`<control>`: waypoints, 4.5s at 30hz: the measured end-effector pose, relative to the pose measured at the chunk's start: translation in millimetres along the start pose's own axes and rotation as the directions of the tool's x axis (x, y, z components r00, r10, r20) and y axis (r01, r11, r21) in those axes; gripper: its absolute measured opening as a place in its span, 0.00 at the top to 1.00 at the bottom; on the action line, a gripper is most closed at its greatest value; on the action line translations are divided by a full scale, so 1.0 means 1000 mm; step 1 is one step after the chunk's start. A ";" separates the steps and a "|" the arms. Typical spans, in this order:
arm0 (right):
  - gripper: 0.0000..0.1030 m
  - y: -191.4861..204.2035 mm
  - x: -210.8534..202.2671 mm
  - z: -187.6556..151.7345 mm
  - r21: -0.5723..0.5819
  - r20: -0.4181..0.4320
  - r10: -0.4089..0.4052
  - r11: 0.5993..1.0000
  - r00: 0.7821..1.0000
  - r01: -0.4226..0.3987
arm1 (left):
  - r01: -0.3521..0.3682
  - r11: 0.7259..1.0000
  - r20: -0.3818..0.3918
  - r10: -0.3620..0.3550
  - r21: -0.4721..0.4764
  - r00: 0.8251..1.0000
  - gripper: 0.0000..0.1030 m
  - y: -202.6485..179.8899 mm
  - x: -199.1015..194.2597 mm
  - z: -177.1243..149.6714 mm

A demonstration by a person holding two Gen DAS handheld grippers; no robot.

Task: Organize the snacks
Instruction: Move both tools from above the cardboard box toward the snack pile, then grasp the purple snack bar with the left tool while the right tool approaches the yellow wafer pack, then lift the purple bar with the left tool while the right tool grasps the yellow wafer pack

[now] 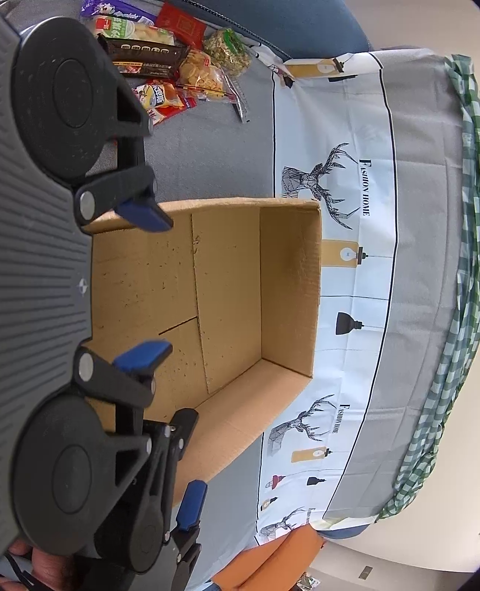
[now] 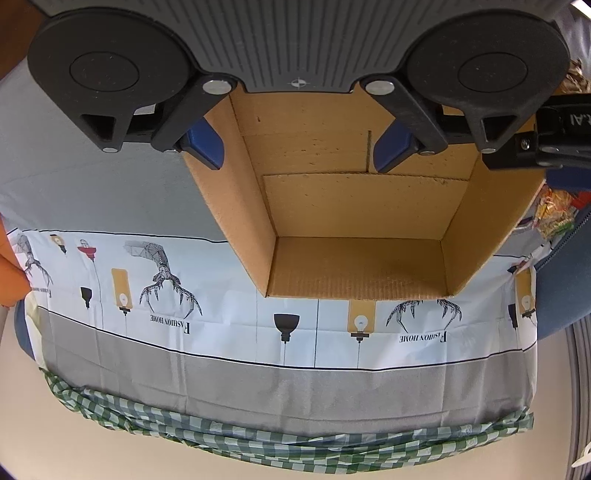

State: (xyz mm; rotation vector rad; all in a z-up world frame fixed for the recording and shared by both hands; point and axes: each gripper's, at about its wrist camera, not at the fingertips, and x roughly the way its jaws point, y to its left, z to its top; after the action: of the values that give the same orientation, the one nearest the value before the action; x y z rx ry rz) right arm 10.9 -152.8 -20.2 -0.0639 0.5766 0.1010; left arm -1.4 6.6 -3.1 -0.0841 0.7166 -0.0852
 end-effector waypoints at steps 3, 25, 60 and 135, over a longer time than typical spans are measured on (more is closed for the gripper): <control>0.25 0.005 0.000 -0.001 -0.007 -0.003 0.004 1.000 1.000 -0.004 | 0.001 1.000 -0.006 -0.001 0.000 1.000 0.49 0.002 0.000 -0.002; 0.27 0.015 -0.026 0.005 0.087 0.077 -0.034 0.996 0.996 0.028 | 0.125 0.992 0.060 -0.123 -0.034 0.991 0.62 0.015 -0.033 -0.008; 0.50 0.186 -0.039 -0.022 -0.202 0.163 0.488 0.867 0.857 -0.455 | -0.100 0.785 0.130 0.224 -0.611 0.966 0.82 0.239 -0.042 -0.057; 0.84 0.210 0.006 -0.090 -0.355 -0.256 0.377 0.819 0.890 -0.450 | -0.067 0.758 -0.191 -0.077 -0.649 0.978 0.75 0.222 -0.016 -0.104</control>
State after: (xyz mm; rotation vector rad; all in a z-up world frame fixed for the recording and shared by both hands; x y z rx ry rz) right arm -56.5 48.3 -105.5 -0.3572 0.7331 0.6526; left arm -70.9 223.4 -94.9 -0.7665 0.9324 0.1624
